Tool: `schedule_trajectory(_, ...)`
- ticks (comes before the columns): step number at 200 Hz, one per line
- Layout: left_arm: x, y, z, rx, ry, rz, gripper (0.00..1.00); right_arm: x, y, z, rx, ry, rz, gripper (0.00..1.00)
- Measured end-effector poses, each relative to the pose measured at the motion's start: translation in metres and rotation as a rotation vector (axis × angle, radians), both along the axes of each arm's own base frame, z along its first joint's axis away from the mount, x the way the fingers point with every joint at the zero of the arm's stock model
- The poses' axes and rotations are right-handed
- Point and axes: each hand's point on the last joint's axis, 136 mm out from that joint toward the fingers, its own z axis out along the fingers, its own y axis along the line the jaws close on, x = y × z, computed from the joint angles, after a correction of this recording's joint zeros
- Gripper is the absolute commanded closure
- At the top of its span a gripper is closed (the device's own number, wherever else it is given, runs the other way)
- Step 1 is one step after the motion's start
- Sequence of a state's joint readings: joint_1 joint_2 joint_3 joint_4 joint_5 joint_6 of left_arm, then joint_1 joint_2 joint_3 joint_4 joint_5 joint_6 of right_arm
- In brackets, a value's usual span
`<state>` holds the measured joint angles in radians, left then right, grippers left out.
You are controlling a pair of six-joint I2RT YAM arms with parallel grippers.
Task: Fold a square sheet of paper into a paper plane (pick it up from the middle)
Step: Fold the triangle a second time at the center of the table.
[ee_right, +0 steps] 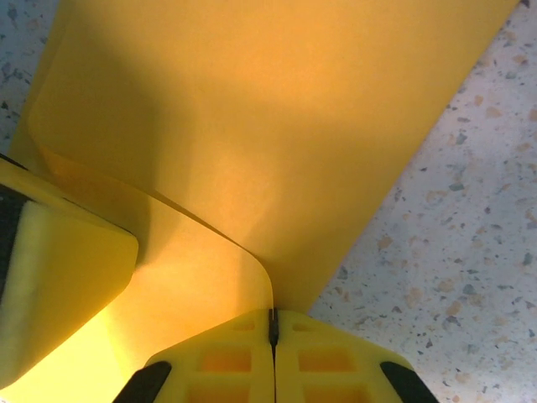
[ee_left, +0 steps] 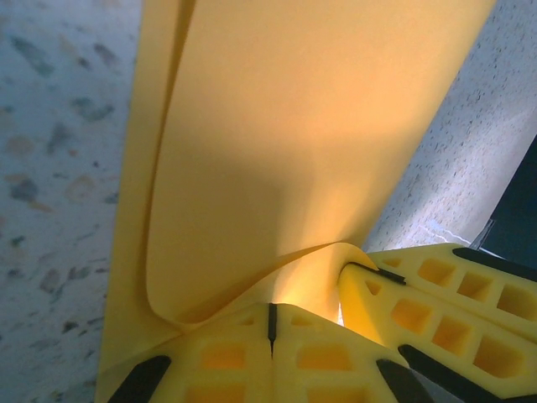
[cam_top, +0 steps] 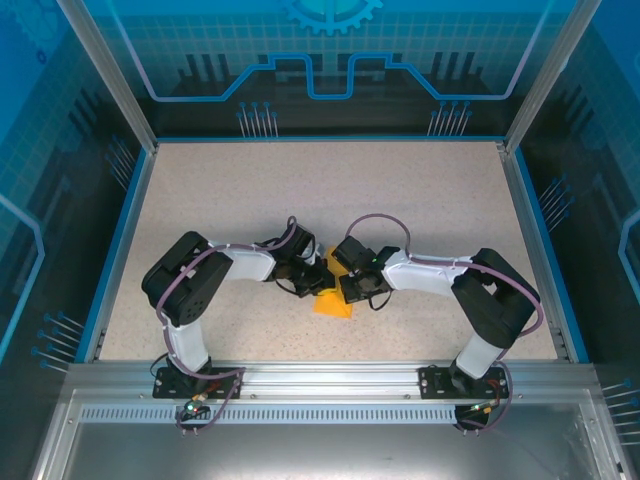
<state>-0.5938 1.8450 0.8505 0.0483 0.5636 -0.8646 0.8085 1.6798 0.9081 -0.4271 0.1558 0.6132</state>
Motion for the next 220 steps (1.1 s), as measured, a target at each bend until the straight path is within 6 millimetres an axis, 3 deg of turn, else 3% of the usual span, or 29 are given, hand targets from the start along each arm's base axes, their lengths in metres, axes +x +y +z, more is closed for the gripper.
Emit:
schedule_trajectory(43,0.000,0.000,0.000,-0.002,0.000,-0.002,1.00,0.000,0.000,0.000,-0.002,0.002,0.000,0.92)
schedule_trajectory(74,0.001,-0.001,0.000,-0.005,-0.006,-0.005,1.00,0.000,0.000,0.003,0.005,0.001,-0.015,0.81)
schedule_trajectory(102,0.001,-0.001,0.000,-0.010,-0.009,-0.010,1.00,0.003,0.002,0.029,0.070,-0.044,-0.039,0.78)
schedule_trajectory(120,0.001,-0.001,0.000,-0.010,-0.009,-0.010,1.00,0.001,0.006,0.050,0.151,-0.082,-0.049,0.79)
schedule_trajectory(137,0.001,-0.001,0.000,-0.010,-0.009,-0.011,1.00,-0.008,0.011,0.058,0.236,-0.074,-0.044,0.83)
schedule_trajectory(177,0.000,-0.001,0.000,-0.009,-0.021,-0.023,1.00,-0.032,0.030,0.036,0.385,0.067,-0.057,0.87)
schedule_trajectory(220,0.000,-0.001,-0.001,-0.009,-0.022,-0.024,1.00,-0.040,0.040,0.015,0.437,0.162,-0.101,0.88)
